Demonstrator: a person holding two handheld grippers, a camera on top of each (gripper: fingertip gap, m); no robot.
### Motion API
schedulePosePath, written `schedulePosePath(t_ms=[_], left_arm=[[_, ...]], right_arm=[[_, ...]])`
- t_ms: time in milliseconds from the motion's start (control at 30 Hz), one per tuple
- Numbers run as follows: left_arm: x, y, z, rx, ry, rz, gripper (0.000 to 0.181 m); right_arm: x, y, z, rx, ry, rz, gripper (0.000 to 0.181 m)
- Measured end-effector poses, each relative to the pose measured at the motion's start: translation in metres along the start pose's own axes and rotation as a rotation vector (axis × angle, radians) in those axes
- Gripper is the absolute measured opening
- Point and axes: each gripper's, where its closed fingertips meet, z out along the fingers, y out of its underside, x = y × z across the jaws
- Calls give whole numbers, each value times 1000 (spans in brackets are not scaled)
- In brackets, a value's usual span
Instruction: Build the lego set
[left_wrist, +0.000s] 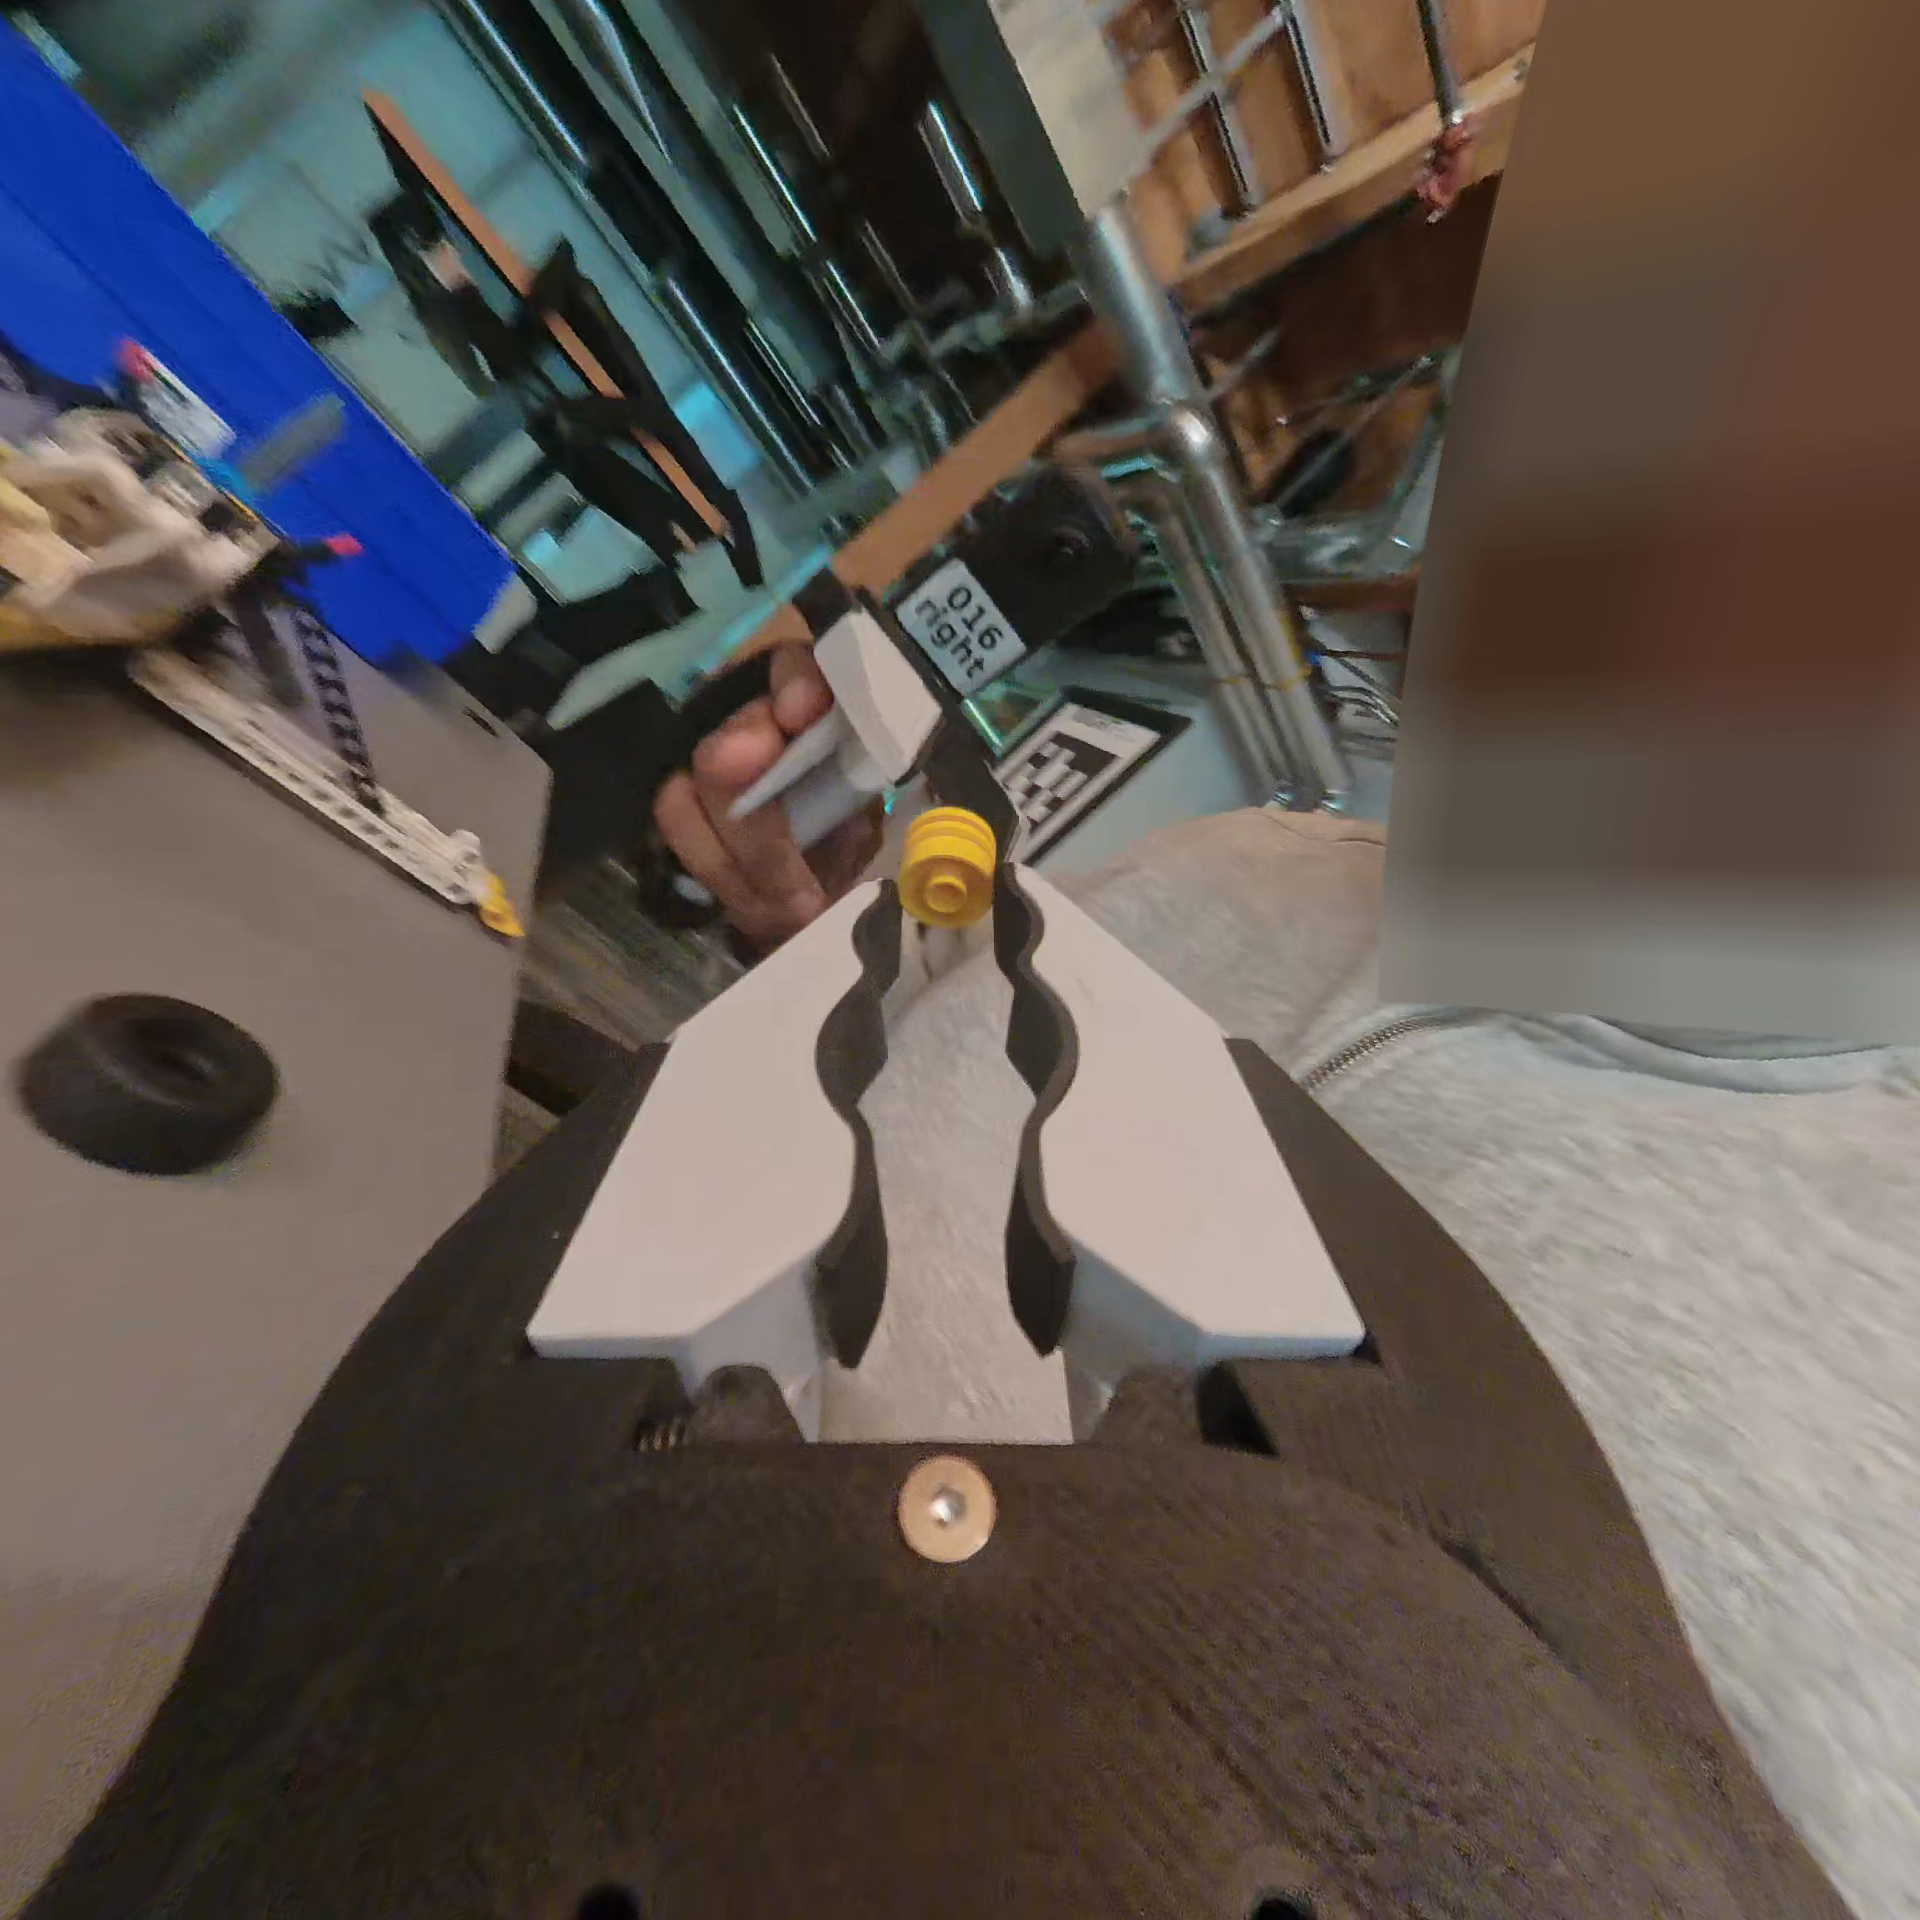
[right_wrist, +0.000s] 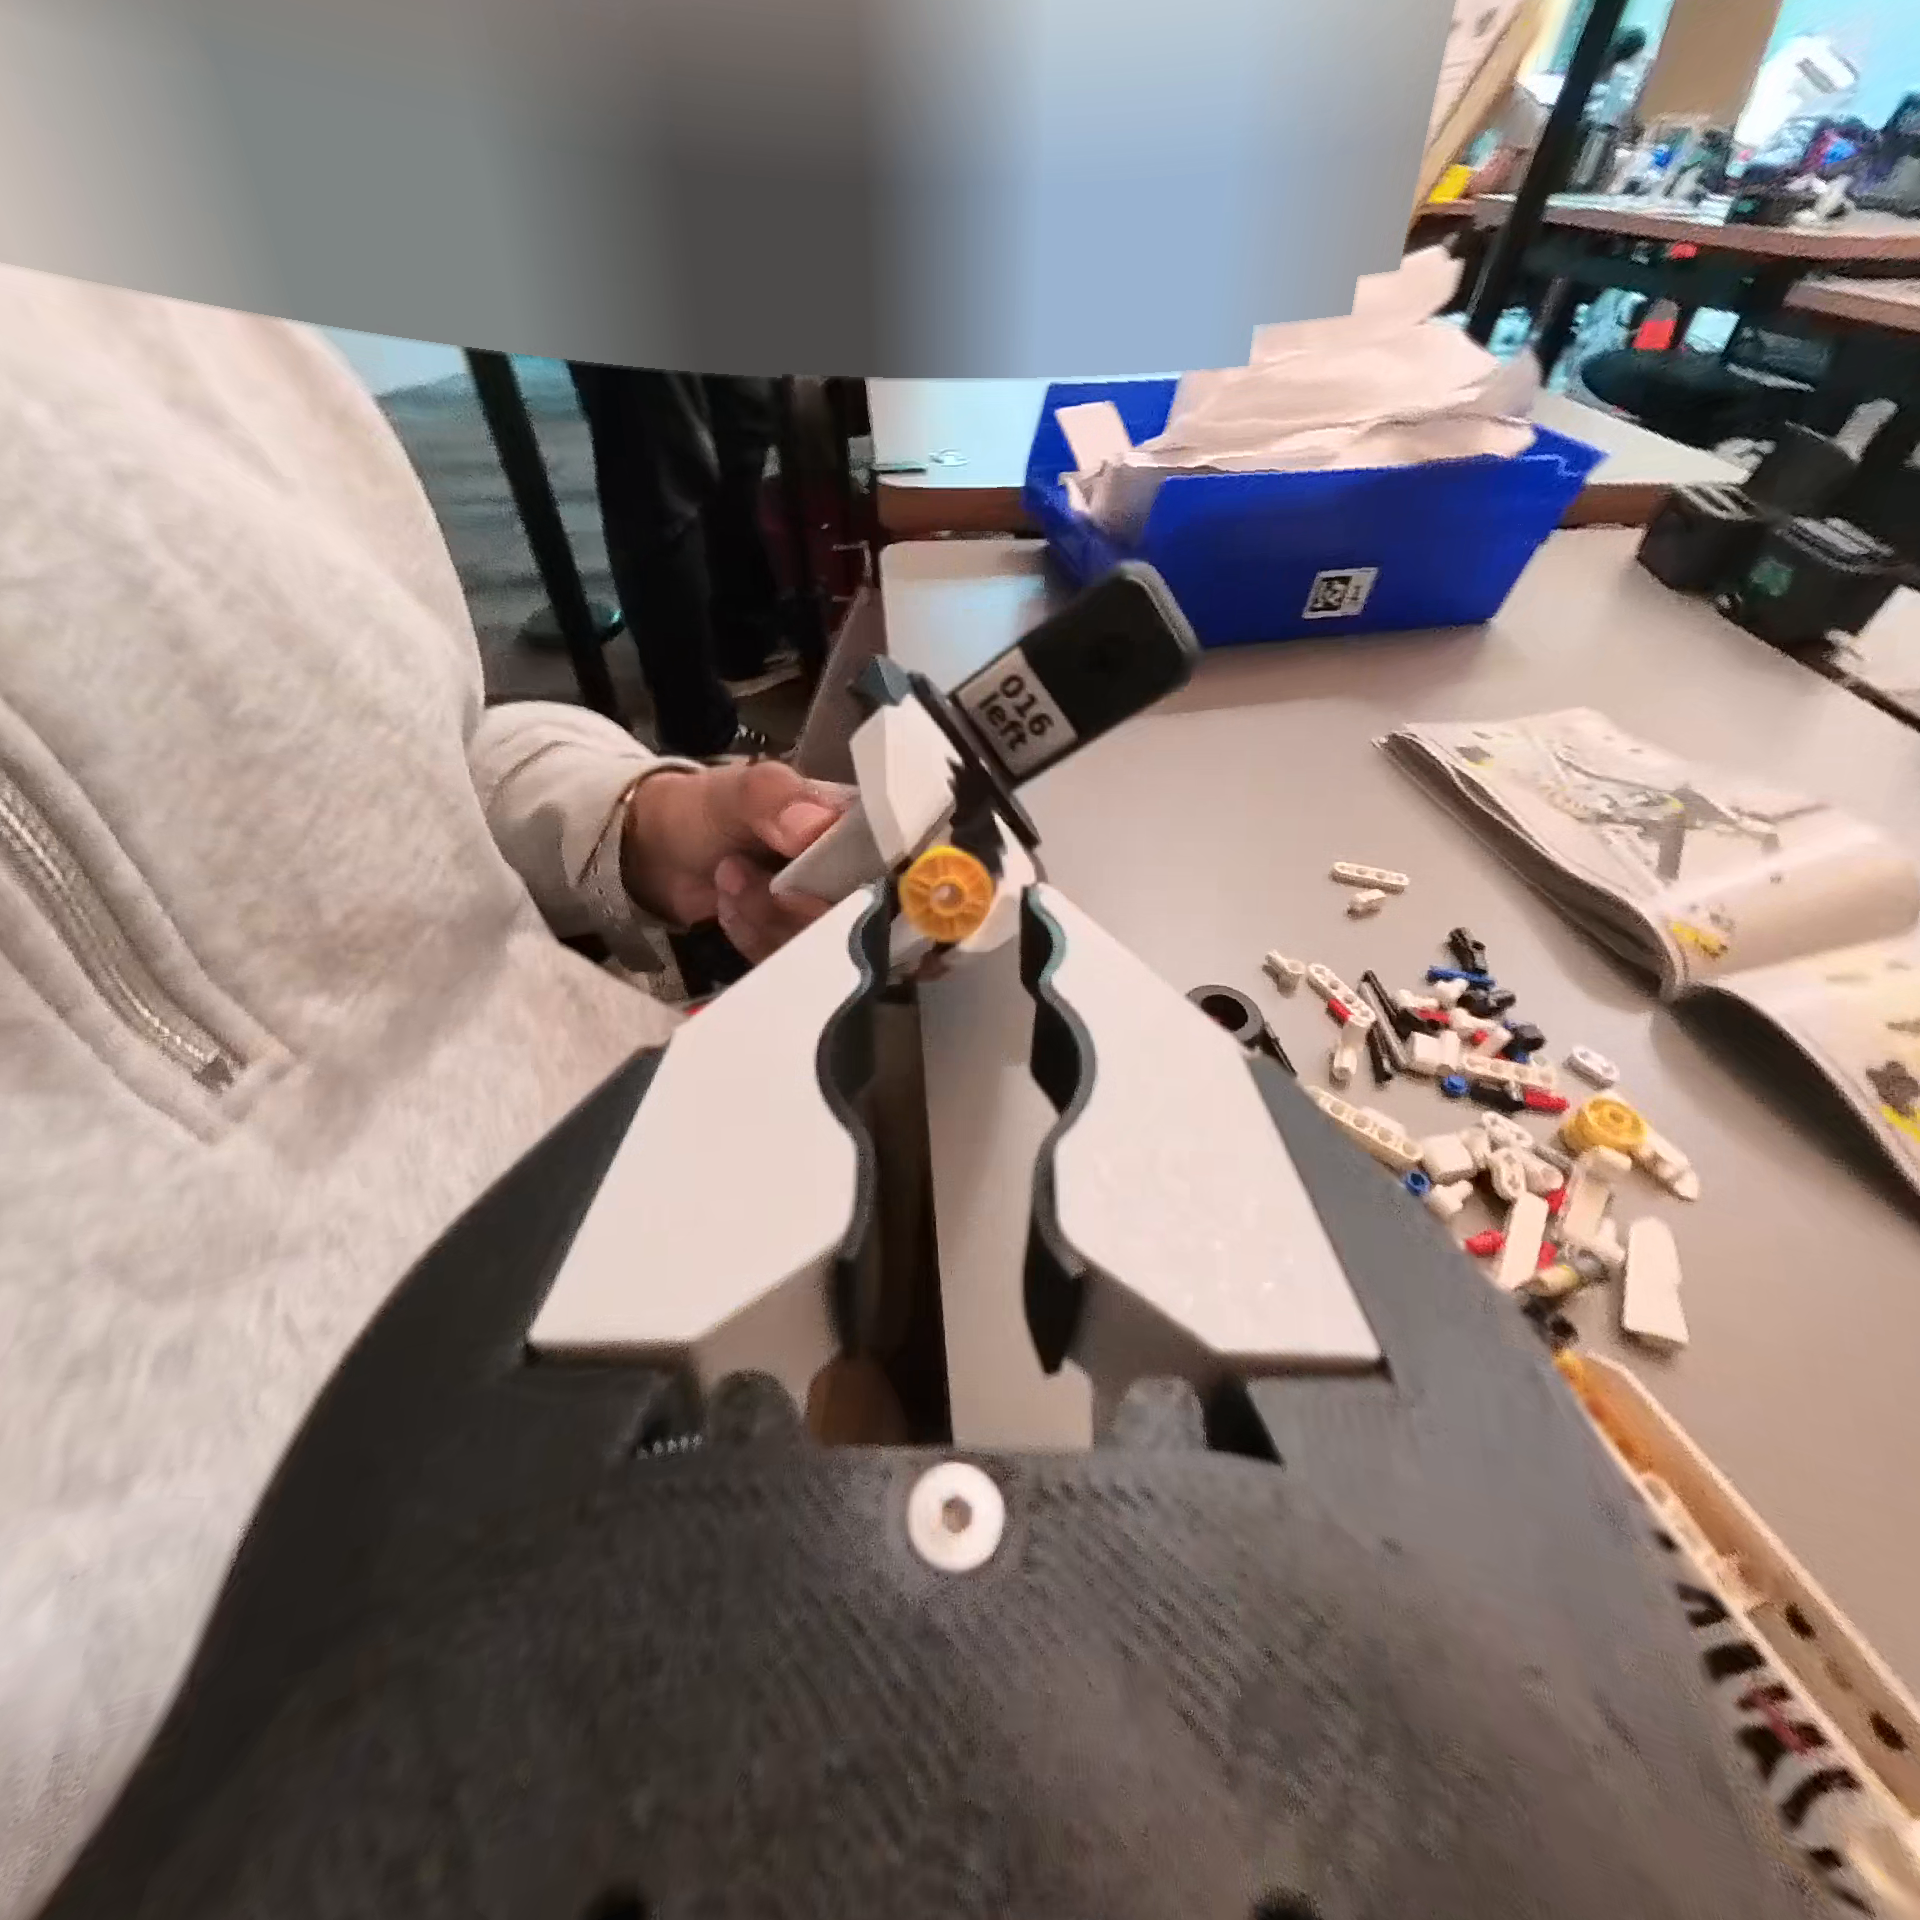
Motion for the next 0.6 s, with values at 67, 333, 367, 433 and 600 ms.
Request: schedulePosePath(t_ms=[67,333,367,433,600], left_arm=[[1,10,6,-33,26,-36,16],[2,17,6,-4,86,-106,16],[3,17,7,-6,85,-103,16],[2,16,6,1,88,-107,16],[-4,15,0,20,82,-129,16]], right_arm=[[-8,1,1,-19,-46,-43,23],[-18,18,5,-196,-79,-200,16],[-18,18,5,-201,-79,-214,16],[-16,17,6,-214,-92,-214,16],[-14,14,11,-217,-134,-165,16]])
